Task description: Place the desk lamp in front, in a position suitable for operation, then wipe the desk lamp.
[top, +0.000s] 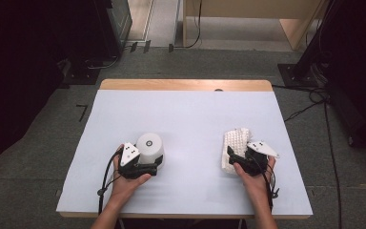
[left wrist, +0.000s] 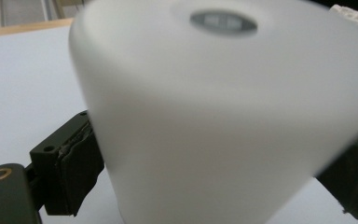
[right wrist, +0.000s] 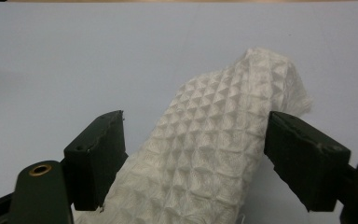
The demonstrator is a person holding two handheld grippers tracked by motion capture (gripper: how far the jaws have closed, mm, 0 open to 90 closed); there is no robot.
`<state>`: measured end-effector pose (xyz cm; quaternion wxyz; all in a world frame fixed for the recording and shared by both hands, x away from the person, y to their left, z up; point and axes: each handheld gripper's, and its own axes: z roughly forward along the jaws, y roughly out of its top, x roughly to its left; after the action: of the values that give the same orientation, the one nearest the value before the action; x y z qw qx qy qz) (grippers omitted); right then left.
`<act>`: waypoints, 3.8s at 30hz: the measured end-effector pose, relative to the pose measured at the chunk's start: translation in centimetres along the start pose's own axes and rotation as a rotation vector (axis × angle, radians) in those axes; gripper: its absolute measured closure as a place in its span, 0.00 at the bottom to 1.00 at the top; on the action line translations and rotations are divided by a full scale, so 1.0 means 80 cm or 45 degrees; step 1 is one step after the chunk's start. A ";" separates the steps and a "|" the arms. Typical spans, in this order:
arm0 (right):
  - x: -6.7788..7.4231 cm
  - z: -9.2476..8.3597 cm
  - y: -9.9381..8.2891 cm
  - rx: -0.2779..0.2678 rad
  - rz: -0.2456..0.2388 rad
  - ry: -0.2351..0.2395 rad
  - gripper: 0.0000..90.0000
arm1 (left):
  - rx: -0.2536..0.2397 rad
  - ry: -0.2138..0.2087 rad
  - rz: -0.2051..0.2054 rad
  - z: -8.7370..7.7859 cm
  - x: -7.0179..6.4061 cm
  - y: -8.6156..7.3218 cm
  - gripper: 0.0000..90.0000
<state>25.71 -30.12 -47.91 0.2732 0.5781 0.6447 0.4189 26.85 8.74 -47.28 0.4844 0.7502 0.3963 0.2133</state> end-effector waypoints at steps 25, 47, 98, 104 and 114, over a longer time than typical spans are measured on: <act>0.000 -0.002 -0.004 0.111 0.085 -0.039 0.22 | -0.023 -0.017 0.003 0.005 0.004 -0.001 0.06; -0.004 0.005 -0.016 0.175 0.134 0.138 0.87 | -0.022 -0.024 0.022 0.010 0.006 -0.005 0.09; 0.146 -0.029 0.063 0.069 -0.235 0.623 0.87 | 0.128 -0.244 0.359 0.011 -0.073 0.023 0.09; 0.134 -0.027 0.064 0.068 -0.238 0.567 0.87 | 0.115 -0.250 0.377 0.018 -0.074 0.023 0.10; 0.125 -0.036 0.067 -0.012 -0.558 0.092 0.87 | 0.112 -0.235 0.415 0.019 -0.080 0.022 0.10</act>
<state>24.25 -21.12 -40.58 0.3372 0.4074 0.7624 0.3729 24.82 2.37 -45.94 0.4445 0.8413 0.2322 0.2018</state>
